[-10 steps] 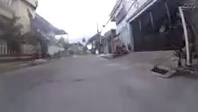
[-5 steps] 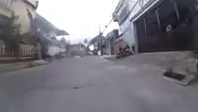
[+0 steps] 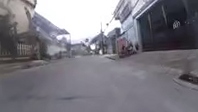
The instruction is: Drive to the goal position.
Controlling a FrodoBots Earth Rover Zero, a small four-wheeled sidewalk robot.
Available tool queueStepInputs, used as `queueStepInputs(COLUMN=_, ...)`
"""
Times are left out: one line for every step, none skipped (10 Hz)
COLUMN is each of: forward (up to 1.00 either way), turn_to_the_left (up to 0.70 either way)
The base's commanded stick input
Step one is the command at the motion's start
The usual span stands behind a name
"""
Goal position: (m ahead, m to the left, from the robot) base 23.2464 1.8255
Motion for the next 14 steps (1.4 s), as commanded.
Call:
queueStepInputs(forward=1.00, turn_to_the_left=0.00)
queueStepInputs(forward=1.00, turn_to_the_left=0.00)
queueStepInputs(forward=1.00, turn_to_the_left=0.00)
queueStepInputs(forward=1.00, turn_to_the_left=0.00)
queueStepInputs(forward=1.00, turn_to_the_left=0.00)
queueStepInputs(forward=1.00, turn_to_the_left=0.00)
queueStepInputs(forward=1.00, turn_to_the_left=0.00)
queueStepInputs(forward=1.00, turn_to_the_left=0.00)
queueStepInputs(forward=1.00, turn_to_the_left=0.00)
queueStepInputs(forward=1.00, turn_to_the_left=0.00)
queueStepInputs(forward=1.00, turn_to_the_left=0.00)
queueStepInputs(forward=1.00, turn_to_the_left=0.00)
queueStepInputs(forward=1.00, turn_to_the_left=0.00)
queueStepInputs(forward=1.00, turn_to_the_left=0.00)
